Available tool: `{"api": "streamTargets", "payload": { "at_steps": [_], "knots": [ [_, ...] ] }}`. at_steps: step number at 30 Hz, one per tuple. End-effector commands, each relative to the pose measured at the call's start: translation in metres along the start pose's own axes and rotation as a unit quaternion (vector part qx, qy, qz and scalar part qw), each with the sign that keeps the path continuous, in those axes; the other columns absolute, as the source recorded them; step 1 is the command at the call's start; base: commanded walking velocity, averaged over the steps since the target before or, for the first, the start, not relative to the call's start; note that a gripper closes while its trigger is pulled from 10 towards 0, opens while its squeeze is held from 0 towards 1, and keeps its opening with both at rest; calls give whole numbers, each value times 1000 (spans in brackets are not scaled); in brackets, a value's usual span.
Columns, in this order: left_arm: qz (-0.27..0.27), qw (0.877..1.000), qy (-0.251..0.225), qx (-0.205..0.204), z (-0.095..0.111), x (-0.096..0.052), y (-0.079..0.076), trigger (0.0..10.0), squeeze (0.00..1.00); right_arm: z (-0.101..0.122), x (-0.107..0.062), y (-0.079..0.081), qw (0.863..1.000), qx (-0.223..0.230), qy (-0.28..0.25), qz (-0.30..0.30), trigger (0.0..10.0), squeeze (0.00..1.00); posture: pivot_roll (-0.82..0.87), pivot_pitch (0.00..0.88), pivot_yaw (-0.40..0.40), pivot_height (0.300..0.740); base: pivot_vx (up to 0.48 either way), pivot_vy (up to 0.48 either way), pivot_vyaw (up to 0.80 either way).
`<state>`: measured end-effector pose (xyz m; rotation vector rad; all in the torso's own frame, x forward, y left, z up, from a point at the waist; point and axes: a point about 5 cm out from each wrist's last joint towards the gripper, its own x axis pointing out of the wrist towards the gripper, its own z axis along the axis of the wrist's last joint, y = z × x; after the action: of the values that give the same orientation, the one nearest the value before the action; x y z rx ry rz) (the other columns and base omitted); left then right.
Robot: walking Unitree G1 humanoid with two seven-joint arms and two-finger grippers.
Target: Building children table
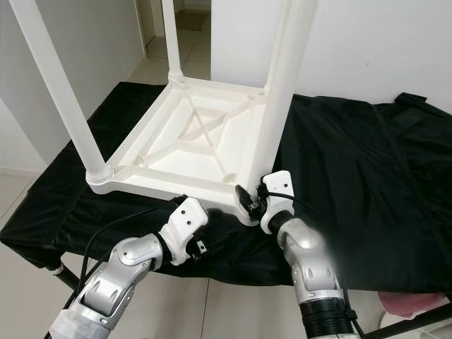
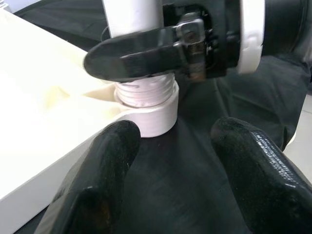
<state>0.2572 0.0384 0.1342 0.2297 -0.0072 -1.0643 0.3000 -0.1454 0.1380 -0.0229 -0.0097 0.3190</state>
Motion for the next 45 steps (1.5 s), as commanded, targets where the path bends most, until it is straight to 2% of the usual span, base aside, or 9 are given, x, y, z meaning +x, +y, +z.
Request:
{"api": "streamTargets", "payload": {
  "at_steps": [1,8,17,18,19,20,26,27,45],
  "knots": [
    [21,1000,5,-4,-3,0,2,10000,0,-6,-3,1,997,26,18,-73,10000,0,-19,50,16,740,0,0,0],
    [23,1000,4,-4,-2,0,1,10000,0,-16,-6,22,973,98,35,-208,10000,0,-9,48,12,740,0,0,0],
    [23,1000,6,-4,-3,-1,1,10000,0,-9,-3,36,979,100,29,-176,10000,0,-8,38,14,740,0,0,0],
    [22,1000,6,-4,-4,-2,0,10000,0,-7,-4,33,979,98,28,-176,10000,600,-8,38,14,740,0,0,0],
    [22,1000,6,-4,-4,-2,0,10000,0,-7,-4,33,979,98,28,-176,10000,600,-8,38,14,740,0,0,0],
    [22,1000,7,-5,-4,-2,0,10000,0,-4,-5,28,981,91,17,-169,10000,1000,-4,33,9,740,0,0,0],
    [24,1000,7,-5,-5,-2,-1,10000,0,0,-9,19,985,79,2,-150,10000,1000,-4,33,8,740,0,0,0],
    [24,1000,7,-6,-5,-2,-1,10000,0,1,-10,13,989,70,-3,-130,10000,24,-6,32,9,740,0,0,0],
    [18,1000,7,-1,-4,-1,0,10000,0,-1,-4,-17,984,-44,28,168,10000,0,-5,18,18,740,0,0,0]
  ]
}}
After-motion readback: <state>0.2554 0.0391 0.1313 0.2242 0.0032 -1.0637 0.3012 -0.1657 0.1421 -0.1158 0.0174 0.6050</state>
